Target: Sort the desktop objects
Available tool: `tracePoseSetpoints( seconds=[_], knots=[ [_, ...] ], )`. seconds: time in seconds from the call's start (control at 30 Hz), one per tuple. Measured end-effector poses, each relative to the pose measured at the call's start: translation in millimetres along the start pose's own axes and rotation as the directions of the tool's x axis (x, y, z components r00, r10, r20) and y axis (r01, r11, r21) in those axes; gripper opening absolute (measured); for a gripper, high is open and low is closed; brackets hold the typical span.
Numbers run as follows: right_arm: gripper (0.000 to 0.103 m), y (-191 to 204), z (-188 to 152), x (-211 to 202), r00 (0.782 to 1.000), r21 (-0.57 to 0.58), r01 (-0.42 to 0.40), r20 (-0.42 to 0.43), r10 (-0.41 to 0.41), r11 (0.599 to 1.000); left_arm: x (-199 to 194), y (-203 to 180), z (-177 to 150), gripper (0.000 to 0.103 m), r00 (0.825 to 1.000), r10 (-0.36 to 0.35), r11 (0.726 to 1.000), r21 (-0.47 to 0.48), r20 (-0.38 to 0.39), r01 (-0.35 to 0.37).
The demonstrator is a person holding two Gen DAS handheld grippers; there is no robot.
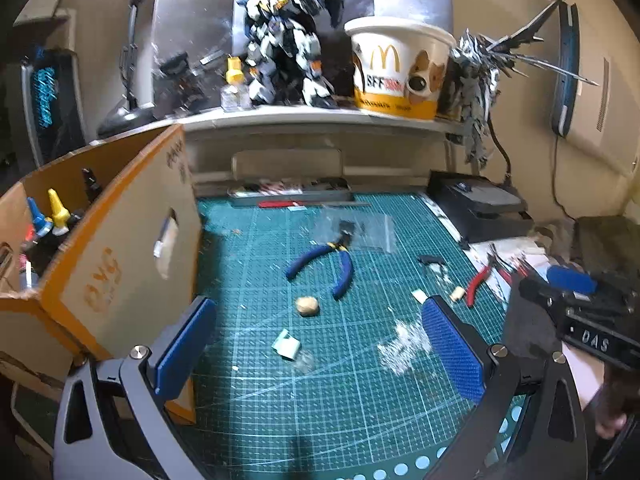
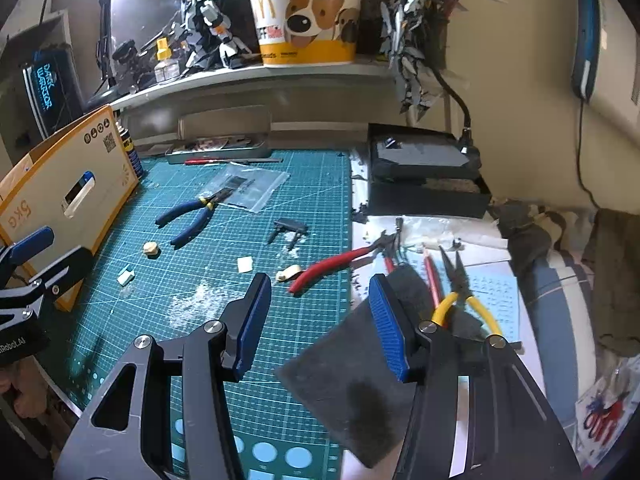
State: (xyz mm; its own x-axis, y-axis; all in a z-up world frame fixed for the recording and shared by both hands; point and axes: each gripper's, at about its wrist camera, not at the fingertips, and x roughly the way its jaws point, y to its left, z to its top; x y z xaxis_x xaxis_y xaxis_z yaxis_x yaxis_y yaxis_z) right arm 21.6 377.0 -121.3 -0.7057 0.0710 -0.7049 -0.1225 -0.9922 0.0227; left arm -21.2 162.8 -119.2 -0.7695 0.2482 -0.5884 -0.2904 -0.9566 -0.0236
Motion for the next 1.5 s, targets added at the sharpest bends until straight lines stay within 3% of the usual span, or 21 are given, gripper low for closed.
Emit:
tracePoseSetpoints(
  seconds=[0.2,0.27,0.3,0.37,0.53,0.63,0.77,0.83,0.9,0.97,1.07,1.2,1.27,1.5],
  knots=[
    [0.050,20.8,10.6,-22.5,0.999,-0.014,-0.018,0.027,0.019,1.000,-16.2,7.4,9.2,0.103,0.999,0.045,0.999,-0.024,0.003,-0.045],
    [0.054,27.9,14.7,-30.8,0.999,-0.019,-0.025,0.037,0.026,1.000,-29.3,12.2,15.5,0.103,0.998,0.055,0.998,-0.030,0.023,-0.054],
    [0.057,31.4,16.8,-34.9,0.999,-0.022,-0.028,0.041,0.029,0.999,-35.8,14.6,18.7,0.103,0.998,0.060,0.998,-0.033,0.032,-0.059],
    [0.076,38.5,20.9,-43.2,0.998,-0.028,-0.034,0.051,0.036,0.999,-50.3,20.0,26.6,0.103,0.996,0.074,0.997,-0.035,0.053,-0.072],
    [0.103,58.4,42.5,-72.7,0.994,-0.055,-0.039,0.105,0.044,0.998,-83.1,38.1,50.9,0.103,0.992,0.098,0.995,-0.039,0.080,-0.095],
    [0.103,70.1,58.5,-89.2,0.991,-0.053,0.002,0.137,0.006,0.999,-99.2,51.5,64.5,0.103,0.990,0.112,0.993,-0.046,0.080,-0.109],
    [0.103,85.2,74.9,-112.6,0.955,0.006,0.209,0.212,-0.206,0.978,-114.6,68.8,77.4,0.103,0.986,0.138,0.989,-0.067,0.089,-0.133],
    [0.103,94.5,82.5,-119.8,0.940,-0.025,0.278,0.213,-0.267,0.960,-122.0,78.6,82.1,0.103,0.984,0.152,0.985,-0.091,0.090,-0.144],
    [0.103,102.5,90.4,-120.7,0.941,-0.075,0.308,0.173,-0.292,0.949,-125.5,86.4,85.8,0.103,0.984,0.157,0.983,-0.106,0.082,-0.148],
    [0.103,109.2,95.0,-119.3,0.946,-0.118,0.312,0.128,-0.297,0.943,-127.7,93.8,88.9,0.103,0.983,0.166,0.981,-0.115,0.076,-0.157],
    [0.103,113.7,93.9,-122.8,0.952,-0.088,0.290,0.133,-0.277,0.953,-130.6,104.3,91.4,0.103,0.981,0.177,0.977,-0.136,0.081,-0.165],
    [0.103,106.5,90.9,-123.9,0.981,-0.023,0.153,0.123,-0.149,0.988,-131.0,112.7,91.5,0.103,0.980,0.182,0.973,-0.156,0.083,-0.168],
    [0.103,103.1,91.1,-123.7,0.986,-0.002,0.110,0.126,-0.109,0.994,-130.1,113.8,91.3,0.103,0.980,0.185,0.973,-0.157,0.080,-0.171],
    [0.103,103.7,92.5,-125.7,0.982,-0.002,0.120,0.144,-0.119,0.993,-127.7,114.5,91.3,0.103,0.979,0.192,0.972,-0.150,0.072,-0.180]
  ],
)
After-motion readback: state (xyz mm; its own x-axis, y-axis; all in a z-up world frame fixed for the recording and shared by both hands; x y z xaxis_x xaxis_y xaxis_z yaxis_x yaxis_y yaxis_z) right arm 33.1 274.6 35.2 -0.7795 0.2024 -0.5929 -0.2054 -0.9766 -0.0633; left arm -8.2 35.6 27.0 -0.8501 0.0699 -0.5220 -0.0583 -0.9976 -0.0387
